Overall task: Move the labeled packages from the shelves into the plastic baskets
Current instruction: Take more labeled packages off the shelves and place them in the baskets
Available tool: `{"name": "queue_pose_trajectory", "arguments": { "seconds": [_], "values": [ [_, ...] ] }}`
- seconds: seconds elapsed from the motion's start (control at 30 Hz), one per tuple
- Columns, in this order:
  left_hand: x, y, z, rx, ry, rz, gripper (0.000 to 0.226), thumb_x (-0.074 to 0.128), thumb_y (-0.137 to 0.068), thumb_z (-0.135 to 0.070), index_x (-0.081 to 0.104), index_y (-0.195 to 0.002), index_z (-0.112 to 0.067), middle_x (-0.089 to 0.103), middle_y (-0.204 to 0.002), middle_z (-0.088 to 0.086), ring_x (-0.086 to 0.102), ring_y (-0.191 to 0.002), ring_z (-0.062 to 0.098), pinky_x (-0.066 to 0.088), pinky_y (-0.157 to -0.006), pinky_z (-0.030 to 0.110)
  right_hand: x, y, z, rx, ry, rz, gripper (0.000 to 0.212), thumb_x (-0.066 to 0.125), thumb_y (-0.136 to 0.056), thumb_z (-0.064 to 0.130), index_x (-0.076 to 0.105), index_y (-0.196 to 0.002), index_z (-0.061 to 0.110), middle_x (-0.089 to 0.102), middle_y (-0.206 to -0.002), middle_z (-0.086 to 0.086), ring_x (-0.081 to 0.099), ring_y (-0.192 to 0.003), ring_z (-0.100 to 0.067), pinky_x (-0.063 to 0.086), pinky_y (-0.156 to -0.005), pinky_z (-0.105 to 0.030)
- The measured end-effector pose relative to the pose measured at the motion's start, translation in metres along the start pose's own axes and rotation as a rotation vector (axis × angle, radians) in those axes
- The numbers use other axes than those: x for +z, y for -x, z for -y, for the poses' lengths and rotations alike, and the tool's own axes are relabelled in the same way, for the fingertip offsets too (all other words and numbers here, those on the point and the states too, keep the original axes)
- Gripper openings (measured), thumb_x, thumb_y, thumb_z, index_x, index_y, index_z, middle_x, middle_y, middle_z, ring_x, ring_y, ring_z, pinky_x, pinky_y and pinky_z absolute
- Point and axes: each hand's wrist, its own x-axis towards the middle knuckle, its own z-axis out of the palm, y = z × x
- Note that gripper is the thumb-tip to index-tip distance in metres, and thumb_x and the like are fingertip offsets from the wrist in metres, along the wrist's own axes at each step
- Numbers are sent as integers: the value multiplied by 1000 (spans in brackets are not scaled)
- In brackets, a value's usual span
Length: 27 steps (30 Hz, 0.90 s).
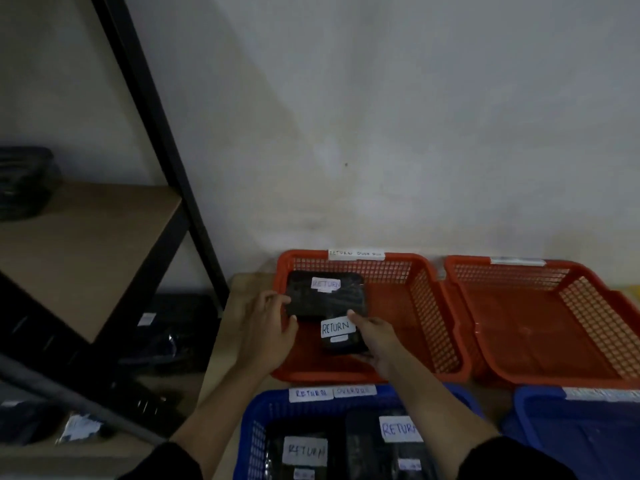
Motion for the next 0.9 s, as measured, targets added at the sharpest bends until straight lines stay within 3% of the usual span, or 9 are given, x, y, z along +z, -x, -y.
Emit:
{"name": "queue_pose_trajectory", "arguments": {
  "seconds": [0.1, 0.2, 0.3, 0.4, 0.5, 0.67, 0.73, 0.9],
  "values": [
    [2, 0, 13, -44, 17, -15, 35, 55, -90, -23, 50, -124, -18, 47, -128, 4, 46, -118, 21, 39, -96, 30, 17, -14, -3, 60, 26, 68, 26, 67, -89, 29, 60, -108, 12, 66, -112, -10, 60, -104, -27, 50, -80, -40],
    [5, 2, 24, -80, 92, -22, 36, 54, -90, -22, 48, -125, -16, 53, -123, 0, 51, -111, 14, 43, -89, 29, 31, -22, -6, 107, 14, 141, 15, 66, -89, 29, 60, -96, 18, 65, -113, -7, 58, -113, -28, 51, -84, -41],
    [6, 5, 27, -144, 185, -35, 38, 54, -91, -22, 48, -127, -12, 58, -119, -2, 59, -103, 13, 47, -83, 26, 41, -26, -11, 124, 31, 204, 14, 65, -90, 30, 62, -98, 18, 66, -113, -5, 59, -111, -26, 52, -87, -42],
    [5, 9, 27, -204, 268, 28, 32, 50, -94, -24, 50, -125, -17, 62, -113, -1, 61, -98, 13, 54, -84, 32, 46, -24, -16, 118, 147, 245, 20, 63, -91, 31, 62, -104, 16, 67, -110, -4, 61, -102, -23, 51, -93, -44],
    [5, 10, 26, -206, 307, 72, 27, 47, -95, -26, 51, -122, -20, 62, -105, -4, 64, -94, 13, 57, -81, 37, 47, -24, -15, 104, 258, 190, 18, 61, -92, 32, 60, -94, 15, 63, -104, -3, 58, -93, -21, 49, -92, -40],
    [6, 12, 25, -233, 391, 112, 29, 46, -96, -26, 47, -125, -22, 63, -101, -8, 65, -89, 7, 59, -77, 34, 58, -30, -11, 73, 263, 48, 21, 68, -88, 29, 56, -93, 13, 62, -113, -8, 56, -103, -26, 53, -80, -38],
    [6, 12, 25, -239, 405, 123, 31, 46, -96, -26, 46, -127, -22, 63, -104, -7, 63, -87, 2, 57, -74, 26, 60, -32, -12, 47, 273, -16, 27, 71, -85, 29, 58, -101, 11, 62, -121, -14, 58, -109, -31, 56, -78, -40],
    [-7, 13, 21, -226, 426, 217, 37, 45, -97, -28, 38, -134, -25, 58, -102, -12, 57, -82, -4, 48, -61, 13, 58, -19, -7, 12, 396, -60, 44, 62, -90, 38, 57, -122, 8, 59, -126, -15, 56, -114, -34, 51, -92, -44]
  ]
}}
